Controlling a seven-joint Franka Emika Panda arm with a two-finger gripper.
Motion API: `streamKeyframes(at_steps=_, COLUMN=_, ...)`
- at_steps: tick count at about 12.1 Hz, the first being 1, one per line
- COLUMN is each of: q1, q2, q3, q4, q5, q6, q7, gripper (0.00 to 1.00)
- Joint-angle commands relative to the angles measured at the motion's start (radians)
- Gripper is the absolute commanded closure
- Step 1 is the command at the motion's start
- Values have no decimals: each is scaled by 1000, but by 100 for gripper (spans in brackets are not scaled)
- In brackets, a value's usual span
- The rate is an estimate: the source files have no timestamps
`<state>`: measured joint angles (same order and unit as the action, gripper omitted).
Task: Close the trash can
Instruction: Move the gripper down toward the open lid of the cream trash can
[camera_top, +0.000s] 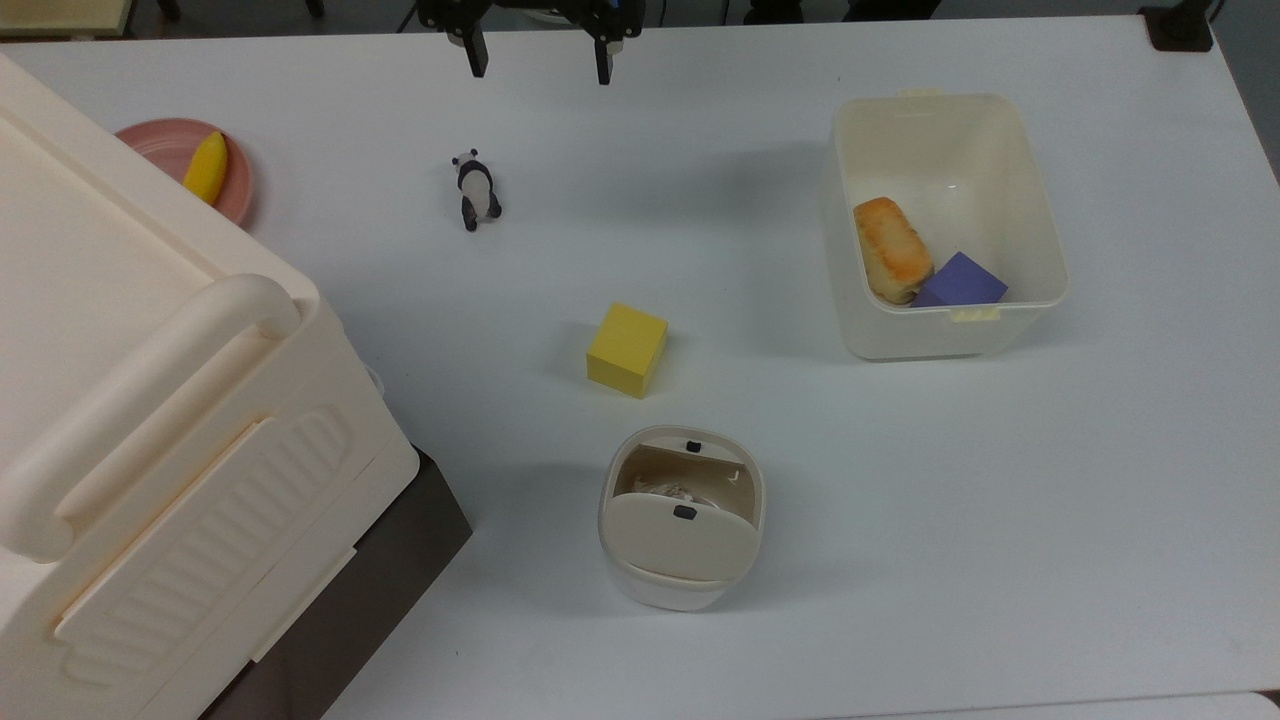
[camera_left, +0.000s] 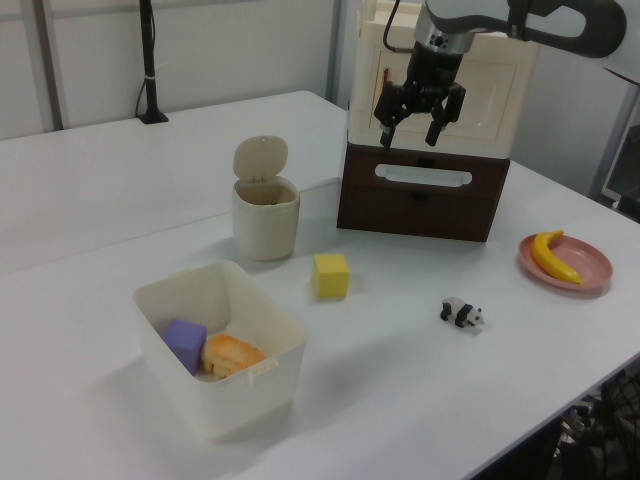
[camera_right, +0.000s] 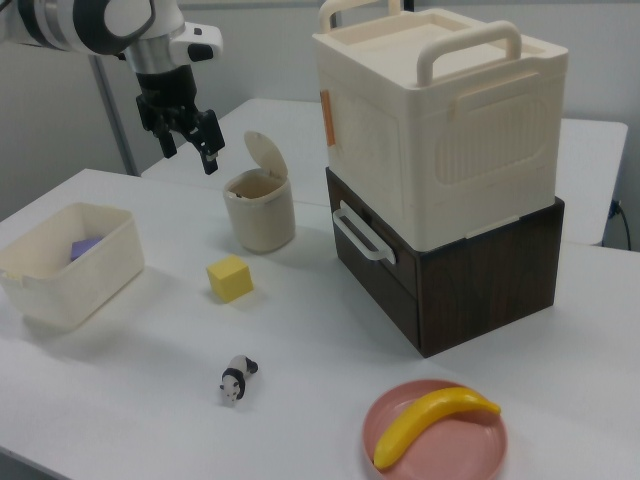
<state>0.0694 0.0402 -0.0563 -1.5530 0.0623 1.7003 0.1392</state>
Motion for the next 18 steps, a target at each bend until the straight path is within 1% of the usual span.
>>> streamKeyframes(at_steps=1, q1=1, q2=-33, q3=-7, q4=-39, q5=23, q6=-5, q7=-146, gripper=0)
streamKeyframes(at_steps=4, q1=0, q2=-33, q3=-8, q4=-35, q5=33, q6=-13, q7=-151, gripper=0)
streamKeyframes(at_steps=10, q1=0, q2=-33, q3=-8, q4=-42, q5=24, q6=-2, q7=-162, gripper=0)
streamKeyframes(at_steps=11, q1=0, q2=-33, q3=-8, q4=-42, q5=22, q6=-2, q7=-161, gripper=1)
streamKeyframes(at_steps=12, q1=-2, q2=-33, q3=-8, q4=-44, q5=22, q6=-1, q7=-165, gripper=26)
streamKeyframes(at_steps=13, q1=-2, q2=-31, q3=-8, q4=-44, q5=22, q6=5, q7=-165, gripper=57)
streamKeyframes(at_steps=14, q1=1, q2=-25, q3=-7, q4=-47, q5=22, q6=24, q7=-165, gripper=85)
streamKeyframes(at_steps=15, q1=1, q2=-25, q3=-8, q4=-50, q5=21, q6=34, q7=-165, gripper=100)
streamKeyframes(at_steps=18, q1=-3, q2=-26, q3=-7, q4=-50, q5=30, q6=64, q7=-165, gripper=100)
